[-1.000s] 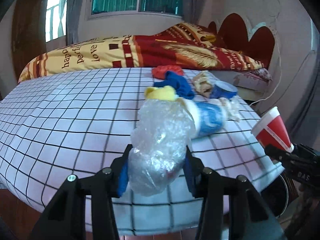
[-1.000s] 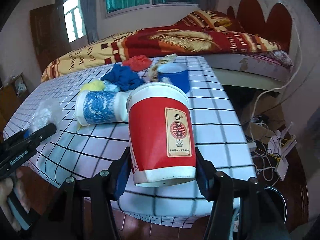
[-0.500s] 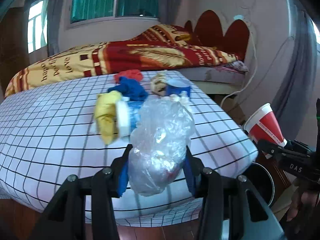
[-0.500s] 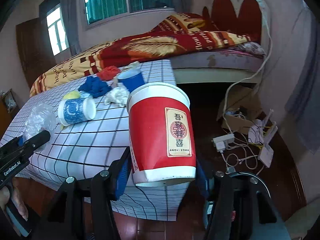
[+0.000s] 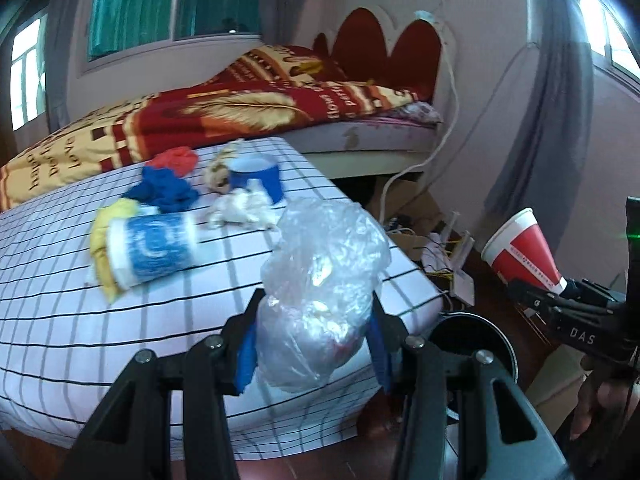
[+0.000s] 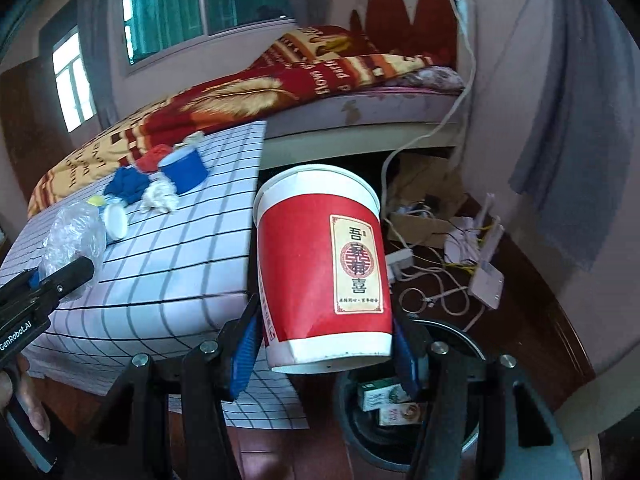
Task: Collect trash
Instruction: 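Carry plastic bag and red cup over the bin and open both tools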
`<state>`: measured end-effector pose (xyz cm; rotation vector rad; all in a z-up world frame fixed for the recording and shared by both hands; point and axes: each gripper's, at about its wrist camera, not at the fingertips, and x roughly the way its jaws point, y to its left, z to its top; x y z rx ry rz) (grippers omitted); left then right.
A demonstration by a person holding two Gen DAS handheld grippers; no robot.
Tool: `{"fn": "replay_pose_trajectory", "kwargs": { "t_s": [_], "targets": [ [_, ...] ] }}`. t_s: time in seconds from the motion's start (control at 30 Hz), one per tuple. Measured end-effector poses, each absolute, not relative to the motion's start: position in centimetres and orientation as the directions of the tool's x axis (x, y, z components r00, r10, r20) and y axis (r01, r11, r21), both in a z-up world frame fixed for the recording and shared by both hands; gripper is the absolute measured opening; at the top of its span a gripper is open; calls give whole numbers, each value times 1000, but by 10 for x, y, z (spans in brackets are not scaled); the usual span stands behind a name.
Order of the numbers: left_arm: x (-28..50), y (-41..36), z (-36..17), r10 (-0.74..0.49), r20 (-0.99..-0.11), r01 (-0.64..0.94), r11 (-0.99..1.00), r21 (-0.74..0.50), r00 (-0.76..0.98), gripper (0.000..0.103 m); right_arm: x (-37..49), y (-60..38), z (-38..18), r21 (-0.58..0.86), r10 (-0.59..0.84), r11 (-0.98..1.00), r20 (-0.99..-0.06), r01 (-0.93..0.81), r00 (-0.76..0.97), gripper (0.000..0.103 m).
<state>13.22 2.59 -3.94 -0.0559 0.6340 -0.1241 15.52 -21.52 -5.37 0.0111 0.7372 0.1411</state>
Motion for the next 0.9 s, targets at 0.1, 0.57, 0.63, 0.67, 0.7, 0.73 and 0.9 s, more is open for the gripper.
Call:
{"fn": "replay_pose_trajectory", "kwargs": {
  "t_s": [0.1, 0.57, 0.63, 0.67, 0.7, 0.73, 0.9],
  "targets": [
    [134, 10, -41, -160, -590, 133, 987, -89, 791, 48, 152, -232, -56, 58, 111, 994, -675, -97, 730, 60],
    [141, -75, -49, -298, -605, 307, 947, -92, 738, 48, 132, -302, -72, 40, 22, 999, -701, 8, 713, 60],
    [142, -86, -52, -313, -610, 328, 940, -91, 728, 48, 129, -311, -74, 35, 14, 999, -704, 14, 710, 60],
    [142, -92, -54, -321, -613, 339, 936, -92, 722, 48, 129, -314, -75, 31, 11, 999, -705, 15, 709, 60],
    [142, -98, -56, -330, -617, 350, 932, -92, 715, 48, 128, -317, -76, 27, 8, 1000, -708, 16, 706, 60],
    [143, -105, -59, -339, -620, 363, 927, -92, 708, 48, 128, -321, -78, 24, 6, 1000, -712, 16, 702, 60],
    [145, -132, -76, -386, -647, 426, 899, -103, 658, 48, 127, -333, -92, 5, 7, 1000, -732, -6, 681, 60]
  ]
}}
